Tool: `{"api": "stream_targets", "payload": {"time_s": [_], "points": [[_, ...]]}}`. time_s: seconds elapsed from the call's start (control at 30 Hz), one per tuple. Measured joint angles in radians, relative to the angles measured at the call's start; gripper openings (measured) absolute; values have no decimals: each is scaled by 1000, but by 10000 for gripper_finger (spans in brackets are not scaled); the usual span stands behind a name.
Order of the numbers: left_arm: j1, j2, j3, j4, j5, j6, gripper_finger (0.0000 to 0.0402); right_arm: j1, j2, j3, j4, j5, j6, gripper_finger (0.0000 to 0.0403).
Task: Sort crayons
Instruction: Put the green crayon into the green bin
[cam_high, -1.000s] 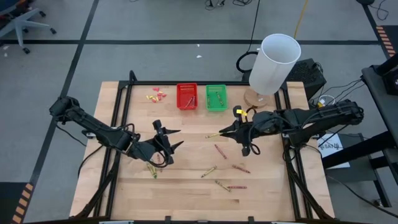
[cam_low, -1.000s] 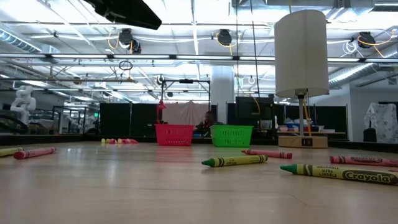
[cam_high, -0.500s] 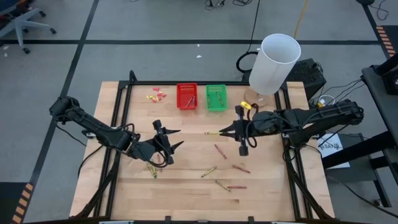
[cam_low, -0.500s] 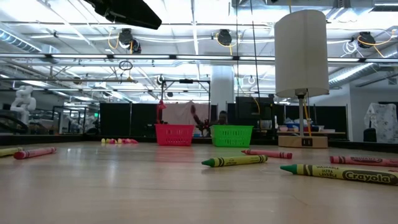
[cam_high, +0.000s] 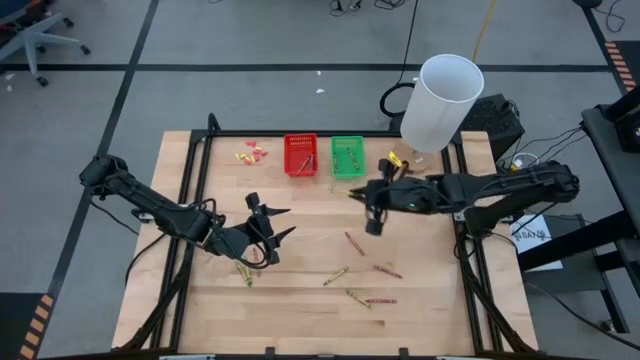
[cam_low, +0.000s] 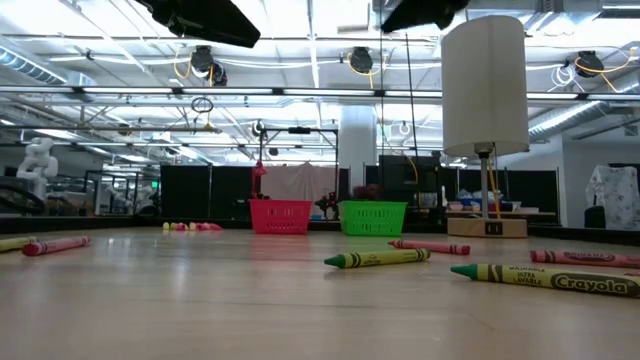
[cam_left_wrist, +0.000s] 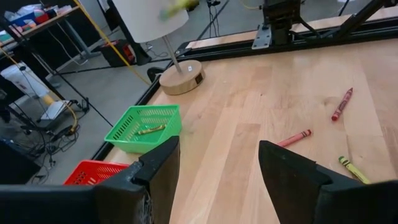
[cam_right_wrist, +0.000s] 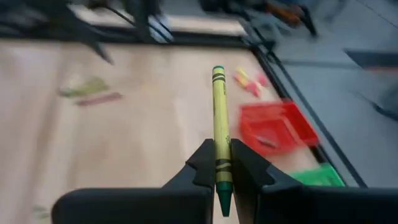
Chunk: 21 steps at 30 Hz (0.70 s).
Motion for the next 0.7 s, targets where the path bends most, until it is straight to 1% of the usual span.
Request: {"api": "stream_targets", "payload": {"time_s": [0.03,0.33,0.53,0.7], "points": [[0,0,0,0,0,1,218,-19,17,0,-2,13,7,14],[0,0,0,-4,0,1,218,-247,189,0,-7,15,92,14],[0,0,0,-6,0,-1,218,-402,280,0,-5,-14,184,14],[0,0,0,-7,0,-1,218,-499,349,0,33,-13,192,14]]}}
